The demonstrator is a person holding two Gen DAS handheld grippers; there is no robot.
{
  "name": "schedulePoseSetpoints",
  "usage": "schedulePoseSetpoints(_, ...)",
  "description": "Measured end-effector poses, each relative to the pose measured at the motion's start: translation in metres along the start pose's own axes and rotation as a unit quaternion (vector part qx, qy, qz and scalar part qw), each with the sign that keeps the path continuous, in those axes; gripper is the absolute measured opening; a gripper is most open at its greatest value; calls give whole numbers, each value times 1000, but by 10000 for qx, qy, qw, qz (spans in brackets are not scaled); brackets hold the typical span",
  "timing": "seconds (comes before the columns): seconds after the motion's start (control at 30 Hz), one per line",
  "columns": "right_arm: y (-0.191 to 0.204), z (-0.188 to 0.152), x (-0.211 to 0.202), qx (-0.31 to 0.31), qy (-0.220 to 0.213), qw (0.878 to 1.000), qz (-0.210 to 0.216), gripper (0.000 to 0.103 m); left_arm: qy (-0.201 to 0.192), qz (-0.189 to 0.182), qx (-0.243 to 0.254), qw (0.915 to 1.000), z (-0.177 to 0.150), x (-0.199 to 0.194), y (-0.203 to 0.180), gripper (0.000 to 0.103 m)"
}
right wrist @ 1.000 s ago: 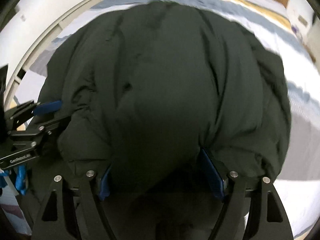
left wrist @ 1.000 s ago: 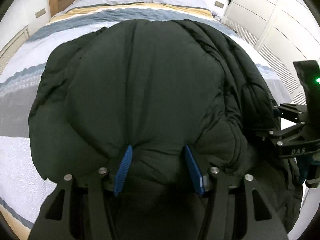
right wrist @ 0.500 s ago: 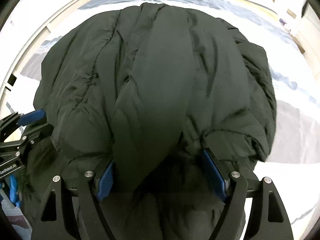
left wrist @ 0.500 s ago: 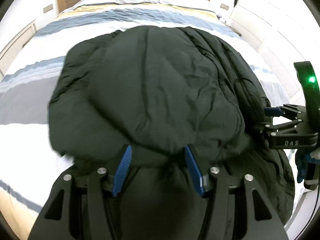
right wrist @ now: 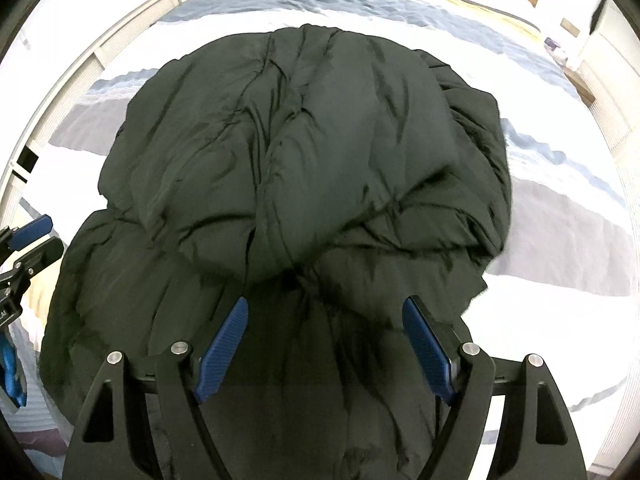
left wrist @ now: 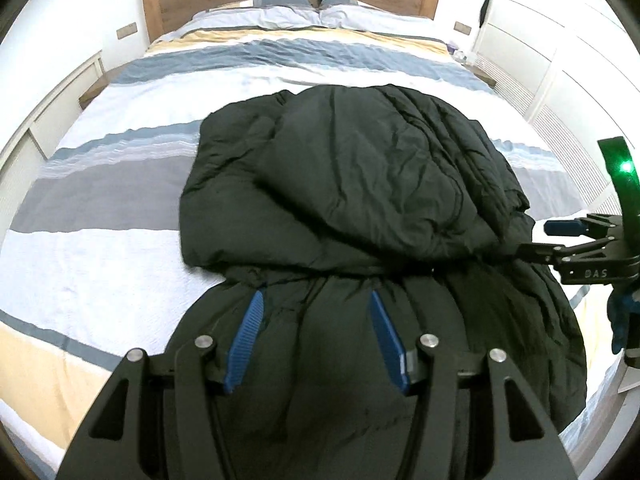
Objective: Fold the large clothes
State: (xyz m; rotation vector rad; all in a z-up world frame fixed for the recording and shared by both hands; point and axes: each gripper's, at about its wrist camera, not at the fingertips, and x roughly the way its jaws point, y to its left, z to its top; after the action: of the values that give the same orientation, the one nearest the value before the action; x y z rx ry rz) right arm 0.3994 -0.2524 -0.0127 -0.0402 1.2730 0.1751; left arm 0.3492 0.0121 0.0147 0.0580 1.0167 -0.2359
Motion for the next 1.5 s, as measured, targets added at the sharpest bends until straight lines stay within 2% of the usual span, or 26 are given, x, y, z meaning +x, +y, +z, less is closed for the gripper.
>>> schedulePoseSetpoints(0.27,-15,-20,-22,156,-10,9998,-100,79,-147,147,120,9997,-6,-27,-2,54)
schedulePoseSetpoints(0.7,-38,-58,-37,445,88,9985,-296,80,-242,216,116,9994,-17,-47,-4,57)
schedulePoseSetpoints(1.03,-62,-83,-48,774,195,9958,-445,87,-230,330,15,9992,-25,-54,7,63)
schedulePoseSetpoints(1.17,-75,-94,-49,1011,245,9935,-457,94,-123,353,-171,9992,-34,-53,26,73)
schedulePoseSetpoints(1.5,-119,-144,-50,1745,476,9826,-417,96,416,461,-887,9941,-84,-46,101,74)
